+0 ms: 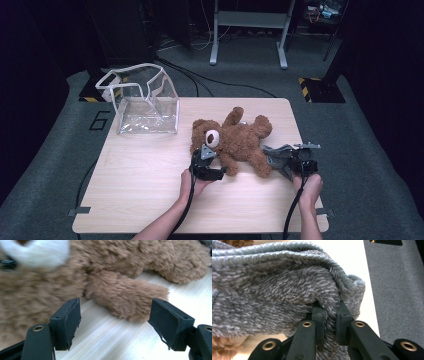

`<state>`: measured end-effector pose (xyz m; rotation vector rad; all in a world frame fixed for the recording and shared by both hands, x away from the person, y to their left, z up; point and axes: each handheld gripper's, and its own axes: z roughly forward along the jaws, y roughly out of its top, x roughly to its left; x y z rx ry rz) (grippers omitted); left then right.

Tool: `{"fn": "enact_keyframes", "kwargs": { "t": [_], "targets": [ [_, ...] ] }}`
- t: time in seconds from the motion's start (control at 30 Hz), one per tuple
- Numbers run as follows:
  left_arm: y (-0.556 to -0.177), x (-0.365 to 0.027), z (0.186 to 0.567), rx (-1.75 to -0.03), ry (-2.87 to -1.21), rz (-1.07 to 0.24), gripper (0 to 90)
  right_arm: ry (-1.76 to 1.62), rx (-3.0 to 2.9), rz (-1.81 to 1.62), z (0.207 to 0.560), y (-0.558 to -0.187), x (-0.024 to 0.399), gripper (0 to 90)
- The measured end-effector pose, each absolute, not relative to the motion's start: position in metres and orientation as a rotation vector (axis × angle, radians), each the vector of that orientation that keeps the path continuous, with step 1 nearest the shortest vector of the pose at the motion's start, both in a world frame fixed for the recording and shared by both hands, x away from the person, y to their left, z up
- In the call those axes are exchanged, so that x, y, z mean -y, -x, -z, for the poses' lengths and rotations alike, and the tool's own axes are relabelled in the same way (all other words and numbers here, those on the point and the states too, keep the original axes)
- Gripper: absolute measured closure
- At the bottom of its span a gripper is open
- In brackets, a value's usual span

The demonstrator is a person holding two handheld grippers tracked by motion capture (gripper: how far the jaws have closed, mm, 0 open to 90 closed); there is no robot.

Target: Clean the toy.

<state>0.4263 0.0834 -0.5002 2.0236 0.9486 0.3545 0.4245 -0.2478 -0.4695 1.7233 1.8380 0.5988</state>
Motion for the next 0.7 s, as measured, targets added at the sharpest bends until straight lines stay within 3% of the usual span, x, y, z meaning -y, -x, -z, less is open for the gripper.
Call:
{"fn": "enact_keyframes", "kwargs": {
  "t": [0.7],
  "targets": [
    [-0.422,-0.044,0.505,-0.980,-2.053,-0.343,20.8,-1.743,-1.839,-0.650,0.472,-0.419,0.250,80.4]
  ]
}}
